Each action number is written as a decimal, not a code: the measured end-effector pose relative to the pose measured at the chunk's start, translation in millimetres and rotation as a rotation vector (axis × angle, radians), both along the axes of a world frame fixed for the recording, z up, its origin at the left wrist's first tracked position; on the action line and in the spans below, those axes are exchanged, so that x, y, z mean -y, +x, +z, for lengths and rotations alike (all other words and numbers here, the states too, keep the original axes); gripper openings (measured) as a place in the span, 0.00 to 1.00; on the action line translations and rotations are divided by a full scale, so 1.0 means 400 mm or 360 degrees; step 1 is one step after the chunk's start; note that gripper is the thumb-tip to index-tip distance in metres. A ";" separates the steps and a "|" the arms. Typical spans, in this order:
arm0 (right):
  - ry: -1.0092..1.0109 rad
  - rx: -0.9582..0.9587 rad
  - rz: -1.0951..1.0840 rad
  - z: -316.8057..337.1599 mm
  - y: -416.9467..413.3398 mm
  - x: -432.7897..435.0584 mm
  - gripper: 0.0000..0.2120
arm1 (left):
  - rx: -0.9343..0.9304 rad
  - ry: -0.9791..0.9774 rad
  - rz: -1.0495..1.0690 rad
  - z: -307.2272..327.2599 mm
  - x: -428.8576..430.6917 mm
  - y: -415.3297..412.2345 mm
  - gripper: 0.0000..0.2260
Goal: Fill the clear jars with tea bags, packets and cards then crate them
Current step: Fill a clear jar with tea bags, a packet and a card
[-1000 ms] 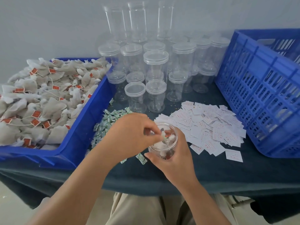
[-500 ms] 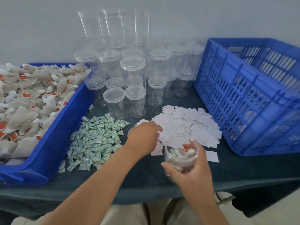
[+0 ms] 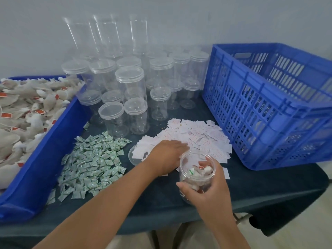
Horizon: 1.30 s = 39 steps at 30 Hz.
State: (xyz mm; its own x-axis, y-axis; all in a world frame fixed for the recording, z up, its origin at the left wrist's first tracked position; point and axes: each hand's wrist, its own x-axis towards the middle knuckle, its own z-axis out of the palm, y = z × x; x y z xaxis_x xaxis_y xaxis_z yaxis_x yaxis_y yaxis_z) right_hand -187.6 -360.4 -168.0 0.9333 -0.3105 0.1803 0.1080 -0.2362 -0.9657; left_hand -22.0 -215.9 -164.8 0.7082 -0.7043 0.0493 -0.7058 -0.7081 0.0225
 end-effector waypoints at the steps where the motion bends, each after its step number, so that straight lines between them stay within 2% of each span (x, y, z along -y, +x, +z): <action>1: -0.0004 0.0010 0.0001 0.000 0.001 -0.001 0.53 | 0.0031 0.0034 0.0009 0.004 0.007 -0.004 0.11; 4: 0.0020 0.0003 0.0012 -0.003 0.004 -0.001 0.53 | 0.0186 0.0088 0.0037 0.010 0.005 -0.023 0.05; 5: 0.0017 -0.0002 0.0016 -0.005 0.004 0.000 0.53 | 0.0232 -0.0067 0.0046 0.004 0.004 -0.028 0.05; 6: 0.0006 -0.0005 0.0022 -0.006 0.005 0.000 0.53 | 0.0213 -0.0357 0.0137 0.002 0.000 -0.035 0.07; 9: -0.0023 -0.0026 0.0056 -0.004 0.010 -0.001 0.50 | -0.0207 -0.1281 0.0772 0.046 -0.017 -0.049 0.06; 11: -0.0055 -0.0019 0.0081 -0.001 0.016 -0.008 0.46 | -0.0518 -0.1615 0.1002 0.081 -0.046 -0.045 0.06; 13: -0.0084 -0.0005 0.0100 0.004 0.024 -0.017 0.44 | -0.0733 -0.1774 0.0960 0.118 -0.085 -0.046 0.06; 15: -0.0088 0.0008 0.0124 0.005 0.031 -0.025 0.43 | -0.0806 -0.1811 0.0917 0.148 -0.109 -0.053 0.04; 18: -0.0108 -0.0005 0.0137 0.002 0.041 -0.035 0.44 | -0.0759 -0.1696 0.0984 0.168 -0.111 -0.067 0.06; 20: -0.0126 -0.0005 0.0132 0.004 0.046 -0.040 0.44 | -0.0758 -0.1786 0.0962 0.178 -0.115 -0.079 0.04; 23: -0.0162 -0.0011 0.0121 0.013 0.050 -0.048 0.43 | -0.0837 -0.1908 0.0706 0.208 -0.131 -0.123 0.04; 28: -0.0248 0.0029 0.0127 0.025 0.045 -0.058 0.42 | -0.0508 -0.1369 0.0359 0.228 -0.130 -0.206 0.03; 31: -0.0249 0.0047 0.0124 0.027 0.041 -0.066 0.43 | -0.0265 -0.1168 0.0257 0.227 -0.120 -0.217 0.02; 33: -0.0268 0.0053 0.0123 0.027 0.039 -0.072 0.43 | -0.0269 -0.1056 0.0291 0.226 -0.120 -0.206 0.02; 35: -0.0240 0.0053 0.0121 0.028 0.038 -0.077 0.44 | -0.0416 -0.0989 0.0352 0.225 -0.127 -0.190 0.06; 37: -0.0239 0.0074 0.0111 0.031 0.037 -0.079 0.45 | -0.0415 -0.1077 0.0399 0.227 -0.131 -0.179 0.09; 39: -0.0218 0.0089 0.0119 0.036 0.037 -0.078 0.45 | -0.0402 -0.1471 0.0554 0.222 -0.146 -0.161 0.06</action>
State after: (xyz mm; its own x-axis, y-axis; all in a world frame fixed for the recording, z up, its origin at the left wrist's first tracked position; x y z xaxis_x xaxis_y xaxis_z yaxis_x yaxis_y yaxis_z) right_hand -172.9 -329.2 -153.7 0.9401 -0.2097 0.2686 0.1829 -0.3545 -0.9170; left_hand -86.3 -157.5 -75.9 0.9315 -0.2191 0.2904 -0.3629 -0.5031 0.7844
